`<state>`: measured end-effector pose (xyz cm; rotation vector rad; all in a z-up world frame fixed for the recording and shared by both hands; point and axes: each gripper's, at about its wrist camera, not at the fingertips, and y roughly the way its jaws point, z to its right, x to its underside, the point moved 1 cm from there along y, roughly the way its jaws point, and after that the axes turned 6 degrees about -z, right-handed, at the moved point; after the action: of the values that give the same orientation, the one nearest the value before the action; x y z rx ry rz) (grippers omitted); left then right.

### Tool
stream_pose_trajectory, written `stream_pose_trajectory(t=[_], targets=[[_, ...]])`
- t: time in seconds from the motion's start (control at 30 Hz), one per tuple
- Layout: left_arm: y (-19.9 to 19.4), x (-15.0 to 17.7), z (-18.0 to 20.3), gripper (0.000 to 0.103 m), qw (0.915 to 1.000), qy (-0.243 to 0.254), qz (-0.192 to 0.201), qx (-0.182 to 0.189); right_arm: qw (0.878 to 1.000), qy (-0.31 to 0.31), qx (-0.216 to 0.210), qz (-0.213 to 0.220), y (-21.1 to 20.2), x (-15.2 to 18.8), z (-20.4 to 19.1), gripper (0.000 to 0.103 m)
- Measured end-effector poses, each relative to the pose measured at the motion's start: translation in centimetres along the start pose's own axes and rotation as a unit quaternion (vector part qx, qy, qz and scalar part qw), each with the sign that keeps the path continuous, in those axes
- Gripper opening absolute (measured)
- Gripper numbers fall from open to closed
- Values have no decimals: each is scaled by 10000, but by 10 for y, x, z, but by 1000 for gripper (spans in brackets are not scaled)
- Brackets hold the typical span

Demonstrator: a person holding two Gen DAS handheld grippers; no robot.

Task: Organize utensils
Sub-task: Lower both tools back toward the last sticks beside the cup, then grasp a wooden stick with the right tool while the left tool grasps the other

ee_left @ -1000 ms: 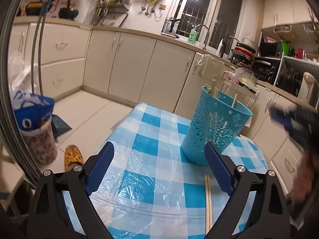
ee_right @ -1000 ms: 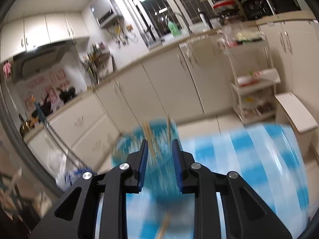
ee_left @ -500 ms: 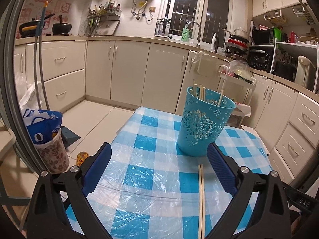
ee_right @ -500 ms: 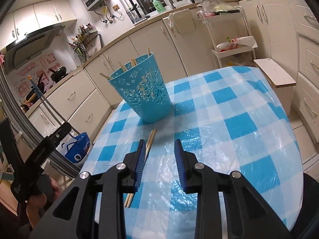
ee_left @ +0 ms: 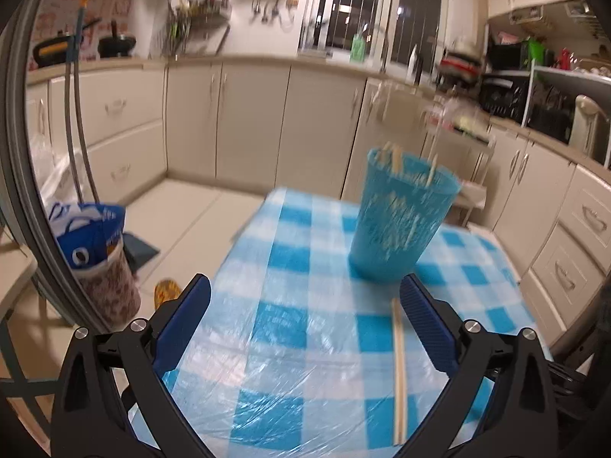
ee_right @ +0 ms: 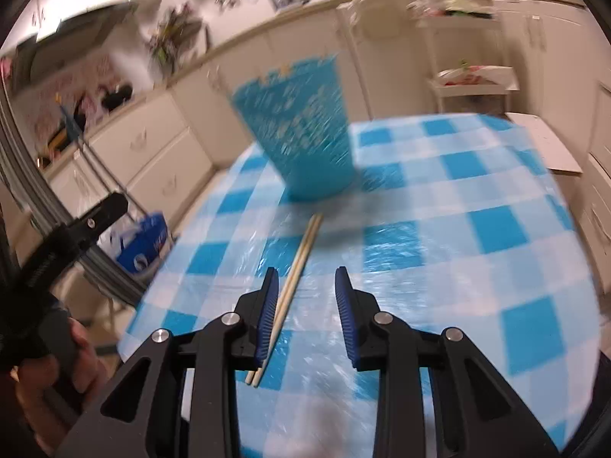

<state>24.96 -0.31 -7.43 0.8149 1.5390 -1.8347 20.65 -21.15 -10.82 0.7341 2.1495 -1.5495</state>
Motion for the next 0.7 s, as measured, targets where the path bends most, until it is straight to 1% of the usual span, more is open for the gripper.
stream_pose_trajectory(t=[0.1, 0.17, 0.37, 0.47, 0.57, 0.63, 0.7], targets=[[8, 5, -12, 95, 9997, -72, -193, -94, 9995, -148, 118, -236, 33, -5, -9, 26], [11, 7, -17, 95, 9996, -89, -237, -131, 9991, -172, 217, -330, 47, -7, -10, 25], [26, 10, -21, 95, 9991, -86, -389, -141, 9964, -281, 539, -596, 75, -13, -8, 22], [32, 11, -14, 95, 9989, 0, -458, -104, 9941, -528, 733, -607, 81, -16, -11, 20], [39, 12, -4, 95, 9984, 131, -549, -35, 9912, -800, 811, -679, 84, -18, -14, 20], [44, 12, 4, 95, 9979, 226, -605, 20, 9879, -1055, 872, -734, 82, -17, -14, 12], [52, 11, 18, 95, 9962, 453, -723, 172, 9863, -1157, 869, -790, 78, -15, -8, 10]])
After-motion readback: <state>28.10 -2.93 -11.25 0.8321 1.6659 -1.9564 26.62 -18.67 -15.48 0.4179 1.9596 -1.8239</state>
